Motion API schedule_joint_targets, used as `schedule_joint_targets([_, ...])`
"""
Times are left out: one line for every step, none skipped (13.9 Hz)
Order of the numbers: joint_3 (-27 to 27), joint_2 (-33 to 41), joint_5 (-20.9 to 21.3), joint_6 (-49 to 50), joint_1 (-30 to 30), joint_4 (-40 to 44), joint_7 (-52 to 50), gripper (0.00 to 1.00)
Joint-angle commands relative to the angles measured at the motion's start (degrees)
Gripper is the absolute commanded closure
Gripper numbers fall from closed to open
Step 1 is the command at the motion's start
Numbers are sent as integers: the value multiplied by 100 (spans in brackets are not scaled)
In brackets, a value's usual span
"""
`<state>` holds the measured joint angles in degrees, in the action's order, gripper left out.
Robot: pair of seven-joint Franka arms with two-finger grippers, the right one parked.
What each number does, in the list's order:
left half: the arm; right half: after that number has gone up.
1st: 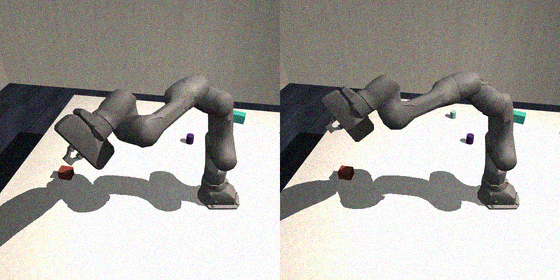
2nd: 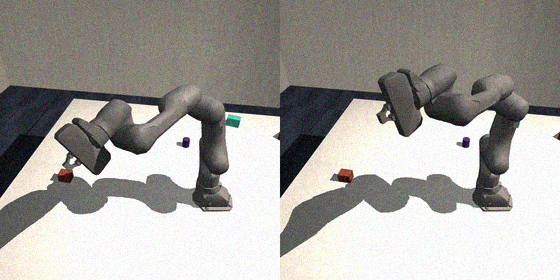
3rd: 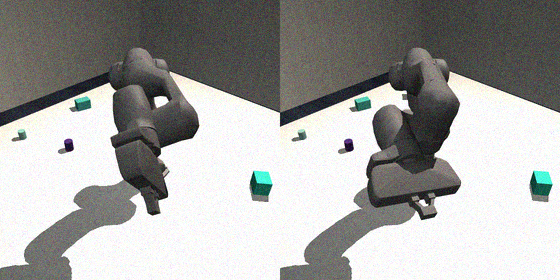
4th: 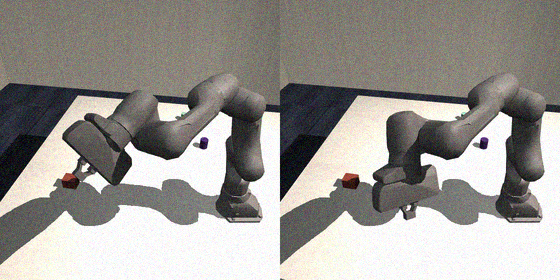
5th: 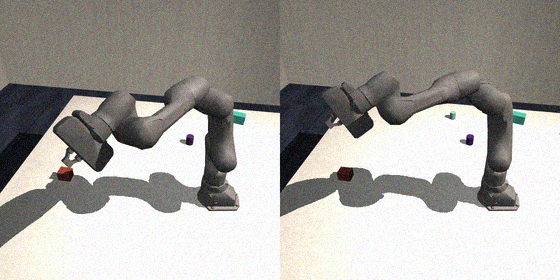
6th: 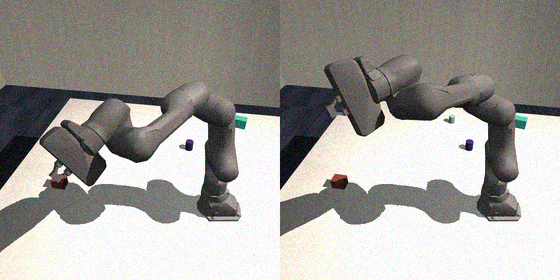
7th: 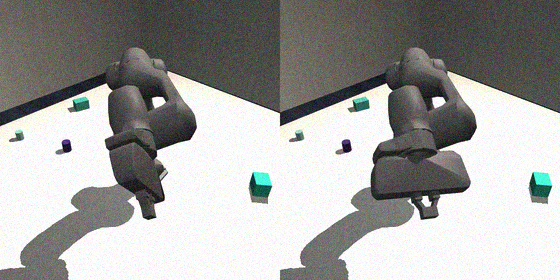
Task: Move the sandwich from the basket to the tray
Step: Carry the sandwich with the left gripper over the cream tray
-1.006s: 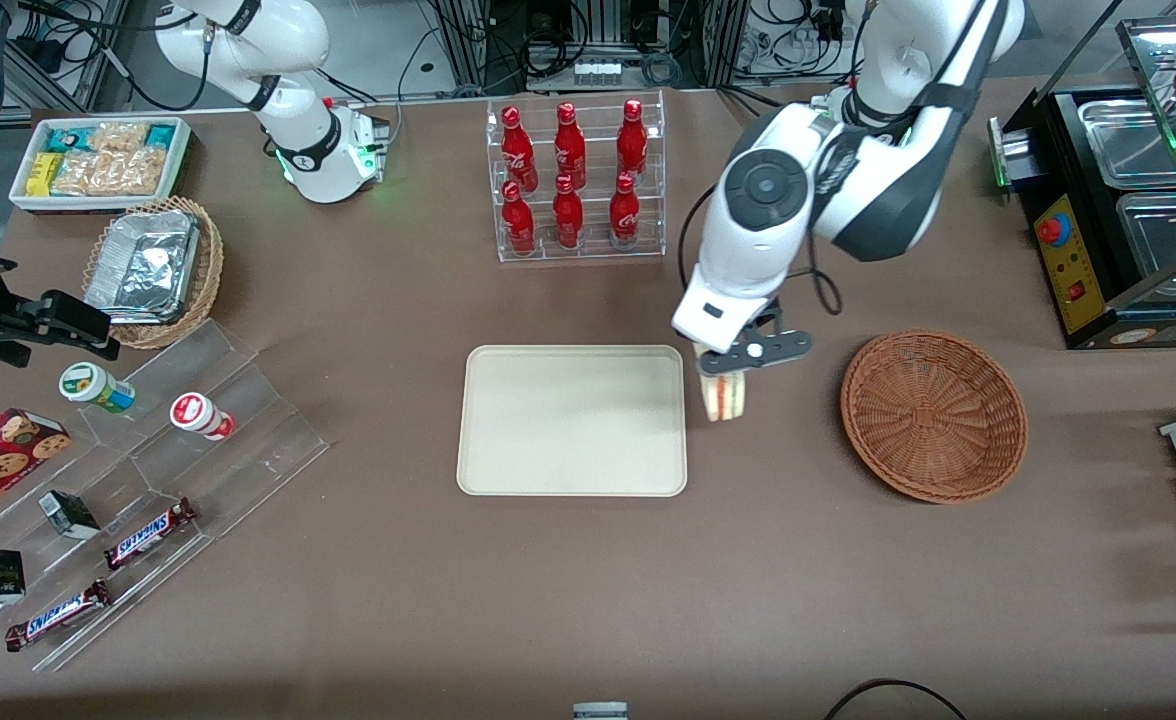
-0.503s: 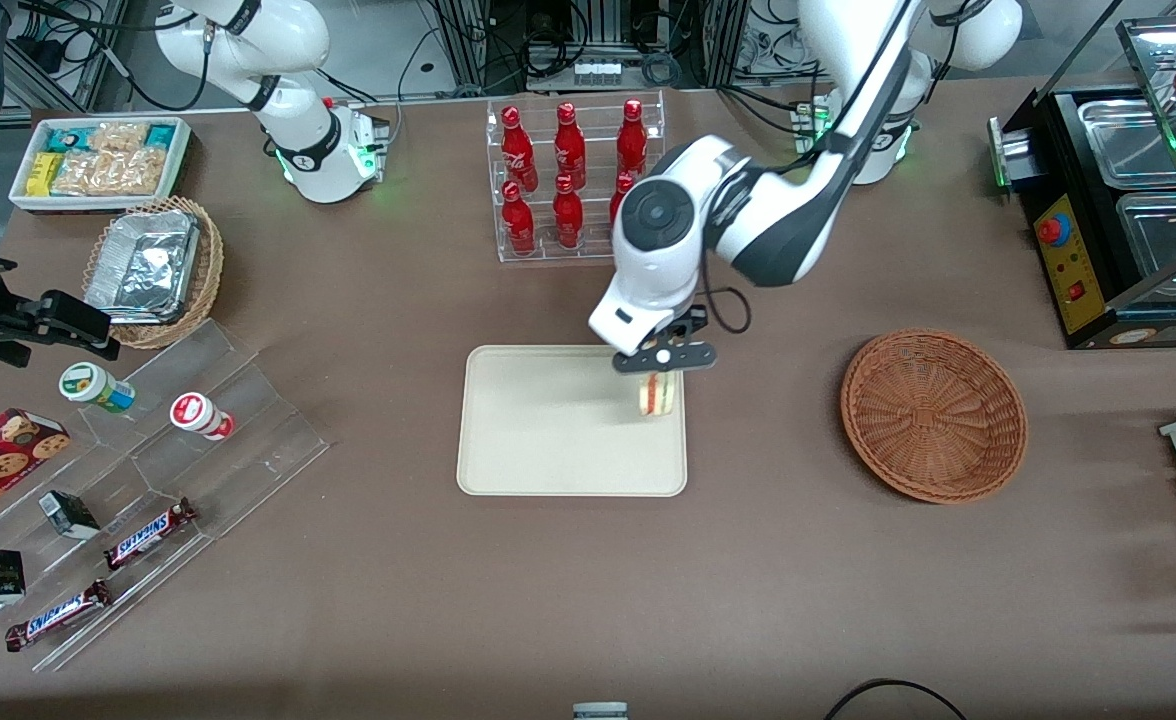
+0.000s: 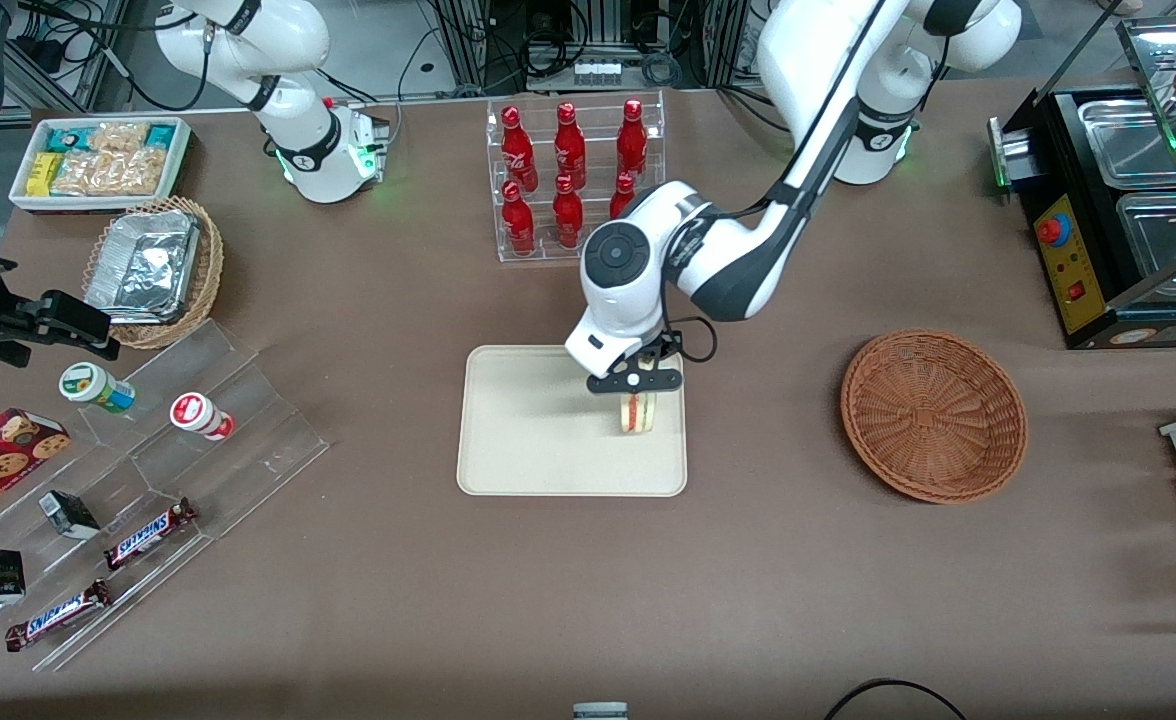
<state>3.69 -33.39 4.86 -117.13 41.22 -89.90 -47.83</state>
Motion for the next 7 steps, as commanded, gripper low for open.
schedule_joint_targets([-97,-247,155,-152,141,210,-227,83])
schedule_joint_targets([-97,-308,155,-187,141,227,-227,83])
schedule_joint_targets([-97,-369,207,-248,141,227,-236,83])
schedule_joint_targets([-97,-422,269,-327,149,227,-271,83])
schedule_joint_targets([-97,-466,287,-346,158,227,-349,83])
schedule_joint_targets([-97,-510,348,-363,158,227,-368,83])
schedule_joint_targets([-97,-528,383,-363,158,236,-376,83])
